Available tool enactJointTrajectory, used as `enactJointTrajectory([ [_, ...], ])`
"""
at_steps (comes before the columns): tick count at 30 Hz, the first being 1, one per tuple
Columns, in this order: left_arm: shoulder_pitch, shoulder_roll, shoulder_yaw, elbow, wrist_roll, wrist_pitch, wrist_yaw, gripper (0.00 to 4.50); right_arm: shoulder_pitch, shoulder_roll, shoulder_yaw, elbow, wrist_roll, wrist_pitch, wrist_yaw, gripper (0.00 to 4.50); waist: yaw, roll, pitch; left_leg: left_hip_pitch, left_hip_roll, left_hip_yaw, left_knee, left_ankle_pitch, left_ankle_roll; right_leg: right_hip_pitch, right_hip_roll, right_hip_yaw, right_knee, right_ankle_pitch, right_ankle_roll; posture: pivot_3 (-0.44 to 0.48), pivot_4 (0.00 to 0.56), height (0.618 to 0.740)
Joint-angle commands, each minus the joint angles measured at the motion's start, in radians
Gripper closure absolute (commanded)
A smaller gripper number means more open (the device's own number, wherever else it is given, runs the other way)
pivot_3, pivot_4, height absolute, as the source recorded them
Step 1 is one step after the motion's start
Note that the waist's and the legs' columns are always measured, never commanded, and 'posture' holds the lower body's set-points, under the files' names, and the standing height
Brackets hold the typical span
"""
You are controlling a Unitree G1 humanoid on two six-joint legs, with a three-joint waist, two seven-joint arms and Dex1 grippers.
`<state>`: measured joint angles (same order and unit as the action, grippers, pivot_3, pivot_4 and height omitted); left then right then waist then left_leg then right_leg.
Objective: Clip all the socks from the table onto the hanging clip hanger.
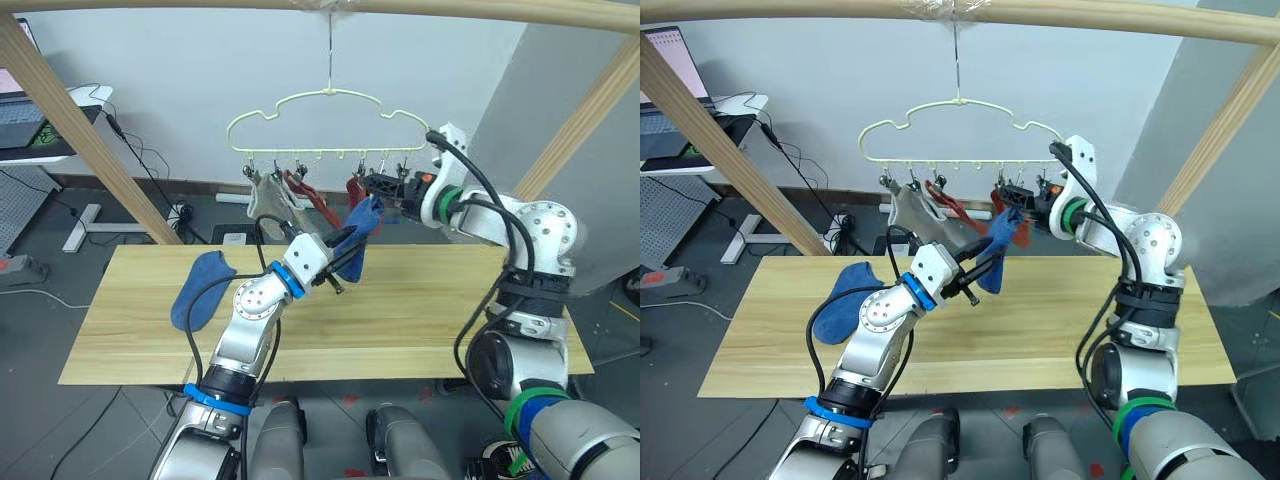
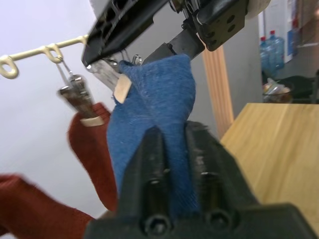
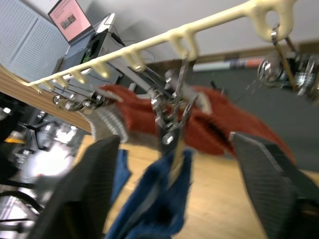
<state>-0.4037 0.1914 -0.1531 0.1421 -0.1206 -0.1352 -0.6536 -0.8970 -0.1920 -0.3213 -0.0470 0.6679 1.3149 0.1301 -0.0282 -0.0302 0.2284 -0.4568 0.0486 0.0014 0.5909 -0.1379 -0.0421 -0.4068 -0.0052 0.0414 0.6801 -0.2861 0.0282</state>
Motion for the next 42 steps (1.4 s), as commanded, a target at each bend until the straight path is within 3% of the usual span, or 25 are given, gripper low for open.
enactJointTrajectory([
  [1,-0.007,0.003,-0.015,-0.036,0.011,0.021,0.006,2.36,0.058,-0.07,0.068,-0.154,0.014,-0.066,0.094,0.64,-0.001,0.0,0.0,0.0,0.0,0.0,0.0,0.0,0.0,0.0,0.0,0.0,0.0,0.0,0.0,0.0,0.177,0.74],
  [6,-0.012,0.033,-0.01,-0.014,0.055,0.062,0.031,0.88,0.177,-0.171,0.156,-0.256,-0.06,-0.215,0.16,0.64,-0.005,0.0,0.0,0.0,0.0,0.0,0.0,0.0,0.0,0.0,0.001,0.0,0.001,-0.002,0.003,-0.014,0.18,0.74],
  [9,-0.002,0.051,0.016,-0.05,0.016,0.128,0.019,0.08,0.241,-0.191,0.203,-0.284,-0.136,-0.323,0.147,0.64,-0.006,0.0,0.0,0.0,0.001,0.0,0.001,0.0,0.0,0.0,0.001,0.0,0.001,-0.002,0.004,-0.017,0.182,0.74],
  [14,0.038,0.113,0.057,-0.17,-0.082,0.264,-0.043,0.03,0.314,-0.167,0.285,-0.301,-0.266,-0.485,0.101,0.64,-0.008,0.0,0.0,0.0,0.001,0.0,0.001,0.0,0.0,0.0,0.001,0.001,0.001,-0.002,0.004,-0.017,0.185,0.74],
  [18,0.09,0.199,0.124,-0.361,-0.309,0.545,-0.123,0.03,0.35,-0.087,0.311,-0.282,-0.349,-0.617,0.028,0.64,-0.01,0.0,0.0,0.0,0.001,0.0,0.001,0.0,0.0,0.0,0.001,0.0,0.001,-0.002,0.004,-0.017,0.185,0.74],
  [23,0.09,0.273,0.21,-0.466,-0.444,0.754,-0.082,0.0,0.354,-0.021,0.34,-0.221,-0.445,-0.728,-0.029,2.16,-0.013,0.0,0.0,0.001,0.001,-0.001,0.002,0.0,-0.001,0.0,0.001,0.0,0.002,-0.002,0.004,-0.017,0.185,0.74],
  [26,0.077,0.288,0.269,-0.499,-0.486,0.802,-0.04,0.0,0.333,0.017,0.355,-0.147,-0.506,-0.809,-0.072,2.16,-0.012,0.0,0.0,0.002,0.001,0.0,0.003,0.0,-0.001,0.001,0.0,0.001,0.001,-0.002,0.004,-0.017,0.185,0.74],
  [27,0.074,0.292,0.279,-0.51,-0.496,0.81,-0.033,0.0,0.324,0.028,0.355,-0.128,-0.52,-0.829,-0.082,2.16,-0.012,0.0,0.0,0.002,0.001,0.0,0.004,0.0,-0.001,0.001,0.0,0.001,0.001,-0.002,0.004,0.047,0.202,0.74],
  [36,0.064,0.277,0.356,-0.587,-0.63,0.839,0.01,0.0,0.215,0.109,0.331,0.116,-0.609,-1.021,-0.163,2.16,-0.001,-0.001,0.0,0.002,0.001,-0.001,0.003,0.0,-0.001,0.001,0.0,0.001,0.001,0.001,0.0,0.072,0.205,0.74],
  [42,0.07,0.301,0.358,-0.607,-0.653,0.839,0.019,0.0,0.15,0.148,0.308,0.247,-0.616,-1.098,-0.193,2.16,0.0,-0.001,0.0,0.002,0.001,-0.001,0.002,0.0,-0.001,0.001,0.0,0.0,0.002,0.001,0.0,0.086,0.205,0.74],
])
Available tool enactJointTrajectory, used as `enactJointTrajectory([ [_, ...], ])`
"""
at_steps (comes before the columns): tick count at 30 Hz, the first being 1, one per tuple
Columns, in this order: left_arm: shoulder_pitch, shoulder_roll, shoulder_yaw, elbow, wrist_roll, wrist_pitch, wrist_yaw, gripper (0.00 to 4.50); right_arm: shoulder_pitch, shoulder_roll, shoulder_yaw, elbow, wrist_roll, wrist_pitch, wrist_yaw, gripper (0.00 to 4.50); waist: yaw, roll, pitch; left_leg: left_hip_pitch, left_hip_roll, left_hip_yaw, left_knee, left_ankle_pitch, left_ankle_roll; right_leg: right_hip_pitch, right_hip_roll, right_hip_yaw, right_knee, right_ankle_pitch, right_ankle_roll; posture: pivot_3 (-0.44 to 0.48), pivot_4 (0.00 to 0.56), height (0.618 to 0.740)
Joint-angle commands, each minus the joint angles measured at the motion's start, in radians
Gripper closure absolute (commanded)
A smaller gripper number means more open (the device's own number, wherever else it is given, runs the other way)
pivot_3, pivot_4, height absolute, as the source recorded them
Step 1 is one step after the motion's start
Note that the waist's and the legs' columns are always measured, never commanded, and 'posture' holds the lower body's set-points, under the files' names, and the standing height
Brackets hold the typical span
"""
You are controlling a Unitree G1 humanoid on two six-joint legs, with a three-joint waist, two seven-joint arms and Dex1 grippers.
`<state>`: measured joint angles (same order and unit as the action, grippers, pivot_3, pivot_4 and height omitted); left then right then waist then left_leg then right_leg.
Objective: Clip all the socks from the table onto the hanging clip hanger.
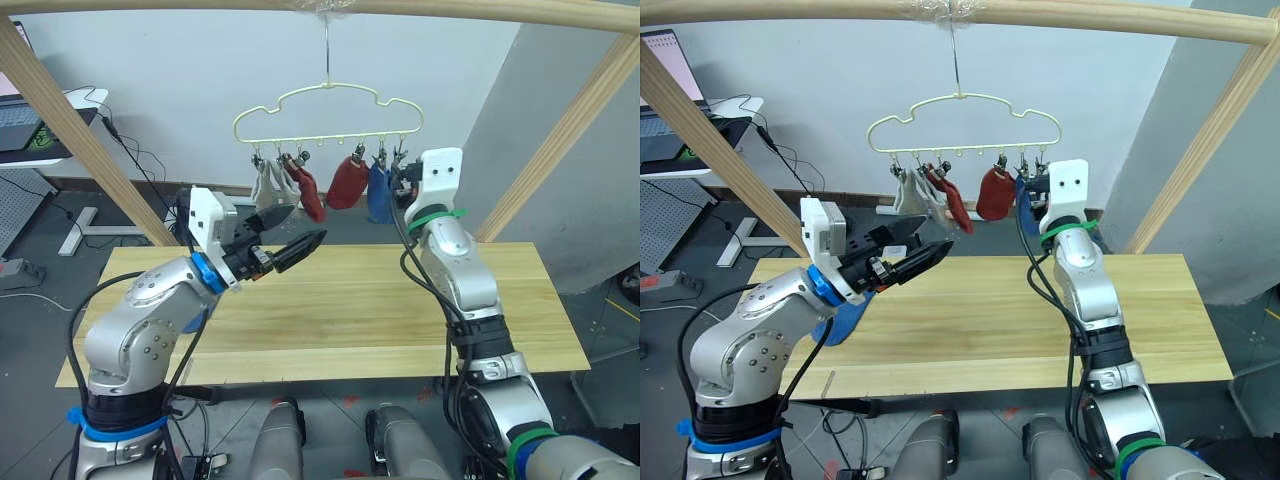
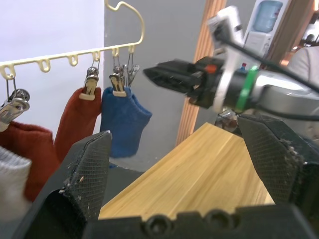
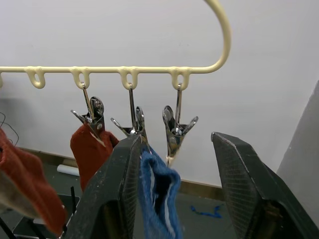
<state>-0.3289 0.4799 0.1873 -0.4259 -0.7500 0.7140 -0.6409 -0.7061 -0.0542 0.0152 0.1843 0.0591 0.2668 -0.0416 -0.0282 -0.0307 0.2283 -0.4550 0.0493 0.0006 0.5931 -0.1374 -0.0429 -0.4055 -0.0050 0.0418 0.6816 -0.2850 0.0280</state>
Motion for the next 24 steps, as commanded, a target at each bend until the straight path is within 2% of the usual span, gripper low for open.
enactJointTrajectory([
  [1,-0.005,0.014,0.018,-0.039,-0.024,-0.011,0.008,0.0,-0.049,0.013,-0.034,0.033,-0.009,-0.057,-0.03,2.16,0.001,0.0,0.0,0.0,0.0,0.0,0.0,0.0,0.0,0.0,0.0,0.0,0.0,0.0,0.0,0.086,0.205,0.74],
  [7,0.001,0.016,0.009,-0.048,-0.021,-0.014,0.019,0.0,-0.087,0.044,-0.084,0.106,0.01,-0.07,-0.075,2.16,0.005,0.0,0.0,0.0,0.0,0.0,0.0,0.0,0.0,0.0,0.0,0.0,0.0,0.0,0.0,0.093,0.206,0.74],
  [24,0.012,0.023,0.011,-0.065,-0.026,-0.023,0.019,0.0,-0.17,0.075,-0.115,0.236,0.007,-0.132,-0.091,2.16,0.007,0.0,0.0,0.0,0.0,0.0,0.0,0.0,0.0,0.0,0.0,0.0,0.0,0.0,0.0,0.109,0.22,0.74],
])
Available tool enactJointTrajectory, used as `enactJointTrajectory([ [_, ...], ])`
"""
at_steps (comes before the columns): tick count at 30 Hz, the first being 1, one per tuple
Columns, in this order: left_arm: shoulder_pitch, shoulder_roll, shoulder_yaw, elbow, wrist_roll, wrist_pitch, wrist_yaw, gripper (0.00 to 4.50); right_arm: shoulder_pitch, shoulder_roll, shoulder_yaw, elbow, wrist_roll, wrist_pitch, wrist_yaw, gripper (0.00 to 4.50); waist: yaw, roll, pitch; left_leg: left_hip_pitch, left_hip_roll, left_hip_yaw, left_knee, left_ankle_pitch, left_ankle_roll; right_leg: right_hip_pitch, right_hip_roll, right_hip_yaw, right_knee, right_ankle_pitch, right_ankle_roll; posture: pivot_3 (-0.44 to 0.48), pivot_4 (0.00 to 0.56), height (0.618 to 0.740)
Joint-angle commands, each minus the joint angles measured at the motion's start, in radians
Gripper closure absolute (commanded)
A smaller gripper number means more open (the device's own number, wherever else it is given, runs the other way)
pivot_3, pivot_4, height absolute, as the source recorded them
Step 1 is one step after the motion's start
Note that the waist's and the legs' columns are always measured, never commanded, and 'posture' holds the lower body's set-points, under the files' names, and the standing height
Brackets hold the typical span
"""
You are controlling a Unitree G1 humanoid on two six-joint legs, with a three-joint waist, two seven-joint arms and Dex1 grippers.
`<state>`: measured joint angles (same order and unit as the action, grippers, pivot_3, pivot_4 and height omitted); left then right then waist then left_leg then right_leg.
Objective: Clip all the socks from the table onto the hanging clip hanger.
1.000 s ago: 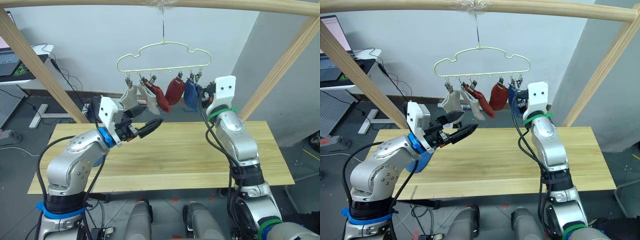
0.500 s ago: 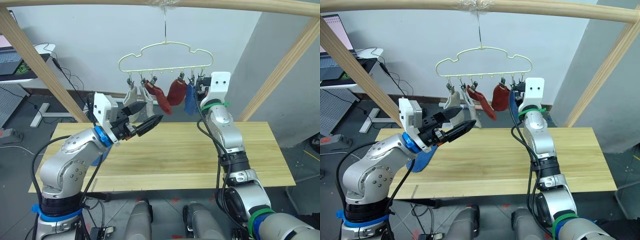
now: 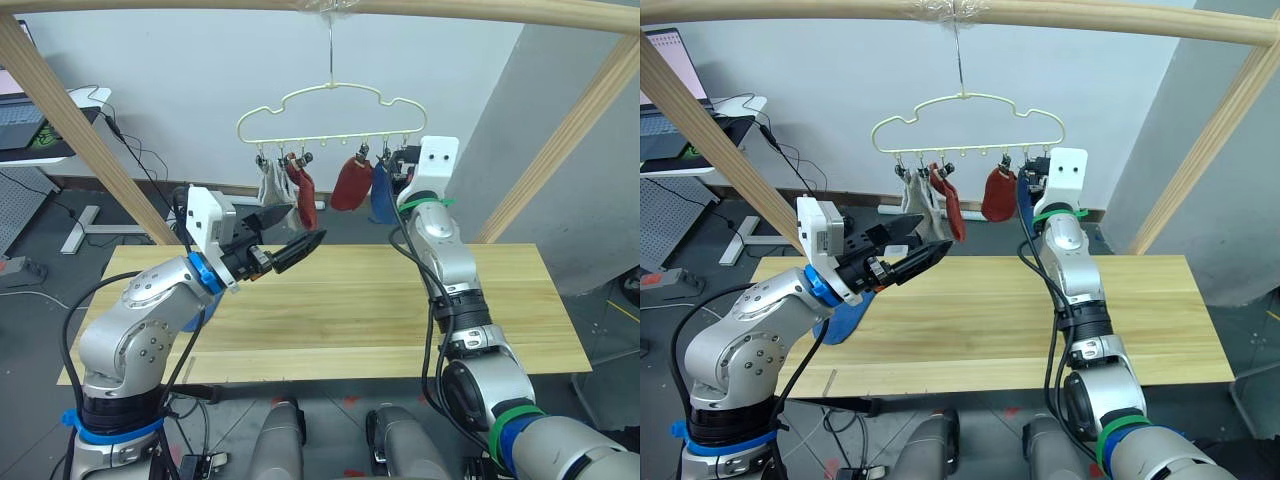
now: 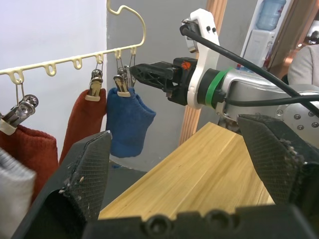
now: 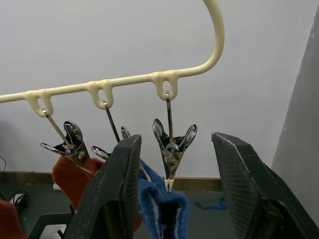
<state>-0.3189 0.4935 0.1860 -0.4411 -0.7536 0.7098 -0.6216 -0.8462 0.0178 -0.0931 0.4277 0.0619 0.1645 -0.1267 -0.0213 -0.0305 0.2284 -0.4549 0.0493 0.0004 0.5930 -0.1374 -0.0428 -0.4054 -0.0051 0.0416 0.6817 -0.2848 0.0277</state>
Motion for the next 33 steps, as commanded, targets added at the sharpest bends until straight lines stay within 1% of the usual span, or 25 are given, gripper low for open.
enactJointTrajectory([
  [1,0.003,0.01,0.012,-0.05,-0.022,-0.019,0.0,0.0,-0.034,0.004,-0.009,0.0,0.004,-0.034,-0.007,2.16,0.0,0.0,0.0,0.0,0.0,0.0,0.0,0.0,0.0,0.0,0.0,0.0,0.0,0.0,0.0,0.109,0.22,0.74],
  [13,0.005,0.014,0.014,-0.059,-0.019,-0.033,0.01,0.0,-0.081,0.006,-0.027,0.084,0.015,-0.075,-0.016,2.16,0.005,0.0,0.0,0.0,0.0,0.0,0.0,0.0,0.0,0.0,0.0,0.0,0.0,0.0,0.0,0.123,0.221,0.74],
  [25,0.011,0.016,-0.004,-0.067,-0.015,-0.039,0.019,0.0,-0.139,-0.001,-0.066,0.182,0.023,-0.127,-0.04,2.16,0.02,0.0,0.0,0.0,0.0,0.0,0.0,0.0,0.0,0.0,0.0,0.0,0.0,0.0,0.0,0.131,0.224,0.74],
  [33,0.01,0.016,-0.004,-0.066,-0.017,-0.041,0.021,0.0,-0.16,0.005,-0.071,0.215,0.029,-0.142,-0.041,2.16,0.021,0.0,0.0,0.0,0.0,0.0,0.0,0.0,0.0,0.0,0.0,0.0,0.0,0.0,0.0,0.131,0.224,0.74],
])
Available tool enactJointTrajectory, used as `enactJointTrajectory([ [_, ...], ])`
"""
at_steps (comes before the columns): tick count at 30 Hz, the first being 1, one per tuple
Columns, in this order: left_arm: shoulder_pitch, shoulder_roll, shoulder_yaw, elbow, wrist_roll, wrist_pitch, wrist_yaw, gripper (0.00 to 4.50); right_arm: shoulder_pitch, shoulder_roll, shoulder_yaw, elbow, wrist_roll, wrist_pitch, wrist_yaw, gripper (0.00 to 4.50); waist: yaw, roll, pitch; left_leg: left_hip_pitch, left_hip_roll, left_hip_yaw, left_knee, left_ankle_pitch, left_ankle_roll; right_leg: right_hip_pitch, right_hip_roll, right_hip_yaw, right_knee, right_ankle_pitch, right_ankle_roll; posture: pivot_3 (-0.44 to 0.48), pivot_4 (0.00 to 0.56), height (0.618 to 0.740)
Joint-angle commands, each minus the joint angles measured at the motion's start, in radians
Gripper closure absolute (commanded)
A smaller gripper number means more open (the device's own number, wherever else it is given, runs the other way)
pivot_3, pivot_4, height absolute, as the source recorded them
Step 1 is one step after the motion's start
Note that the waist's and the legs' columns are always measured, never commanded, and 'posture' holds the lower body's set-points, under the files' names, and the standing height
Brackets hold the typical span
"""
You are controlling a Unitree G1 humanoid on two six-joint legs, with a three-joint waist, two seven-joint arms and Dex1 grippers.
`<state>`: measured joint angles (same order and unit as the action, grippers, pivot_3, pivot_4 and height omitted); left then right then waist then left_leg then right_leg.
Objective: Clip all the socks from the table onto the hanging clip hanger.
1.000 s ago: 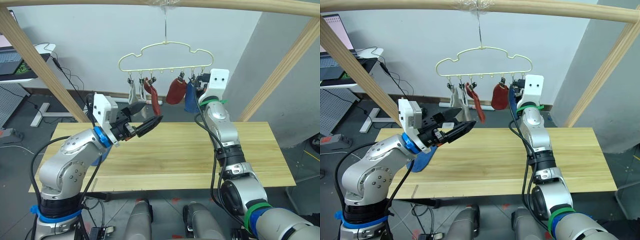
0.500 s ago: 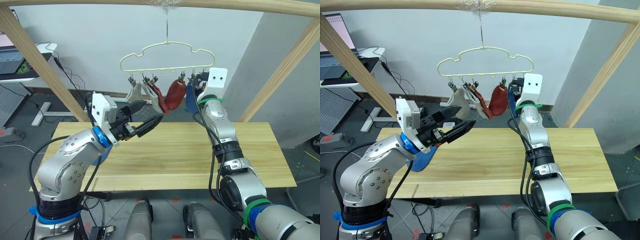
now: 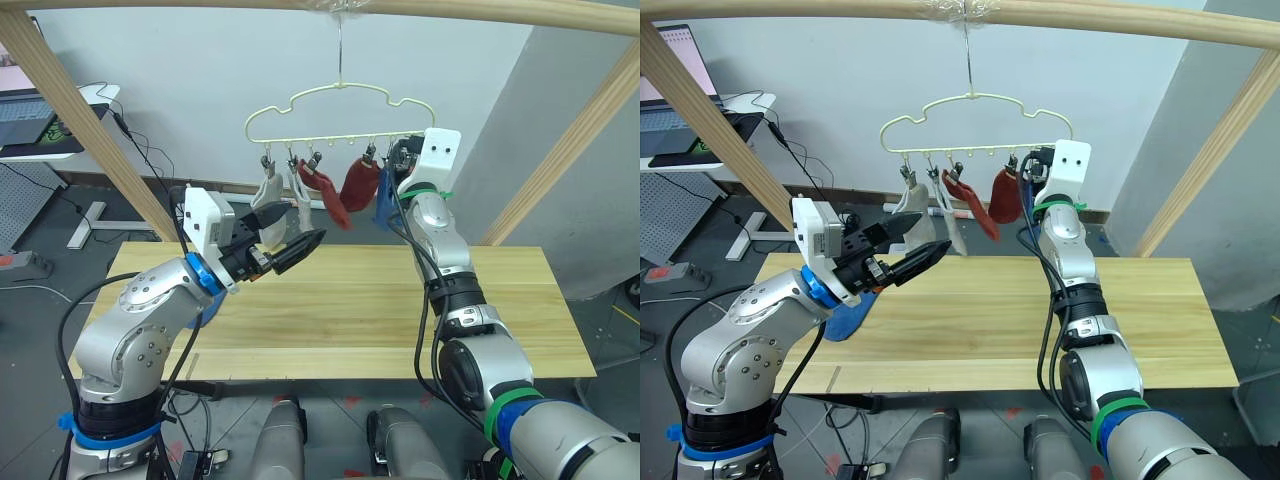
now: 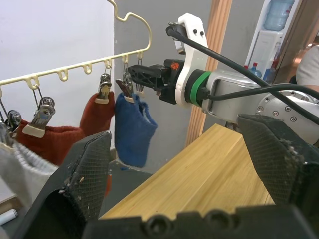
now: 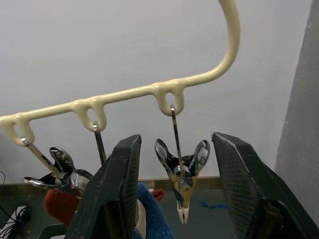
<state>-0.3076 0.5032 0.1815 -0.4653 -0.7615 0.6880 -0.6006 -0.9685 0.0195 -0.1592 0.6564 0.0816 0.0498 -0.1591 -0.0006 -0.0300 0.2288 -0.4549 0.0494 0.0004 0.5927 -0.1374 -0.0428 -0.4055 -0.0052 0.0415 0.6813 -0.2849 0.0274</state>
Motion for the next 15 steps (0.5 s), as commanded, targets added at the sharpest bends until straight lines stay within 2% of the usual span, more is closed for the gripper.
enactJointTrajectory([
  [1,-0.002,0.006,0.001,-0.042,-0.009,-0.019,0.001,0.0,-0.04,0.006,-0.006,-0.012,0.011,-0.028,-0.009,2.16,0.0,0.0,0.0,0.0,0.0,0.0,0.0,0.0,0.0,0.0,0.0,0.0,0.0,0.0,0.0,0.131,0.224,0.74],
  [13,-0.003,0.006,0.0,-0.043,-0.008,-0.017,0.006,0.0,-0.062,0.012,-0.017,0.033,0.03,-0.044,-0.01,2.16,0.0,0.0,0.0,0.0,0.0,0.0,0.0,0.0,0.0,0.0,0.0,0.0,0.0,0.0,0.0,0.131,0.224,0.74],
  [15,0.0,0.005,-0.002,-0.044,-0.006,-0.018,0.006,0.0,-0.065,0.013,-0.02,0.041,0.032,-0.049,-0.011,2.54,0.0,0.0,0.0,0.0,0.0,0.0,0.0,0.0,0.0,0.0,0.0,0.0,0.0,0.0,0.0,0.138,0.222,0.74],
])
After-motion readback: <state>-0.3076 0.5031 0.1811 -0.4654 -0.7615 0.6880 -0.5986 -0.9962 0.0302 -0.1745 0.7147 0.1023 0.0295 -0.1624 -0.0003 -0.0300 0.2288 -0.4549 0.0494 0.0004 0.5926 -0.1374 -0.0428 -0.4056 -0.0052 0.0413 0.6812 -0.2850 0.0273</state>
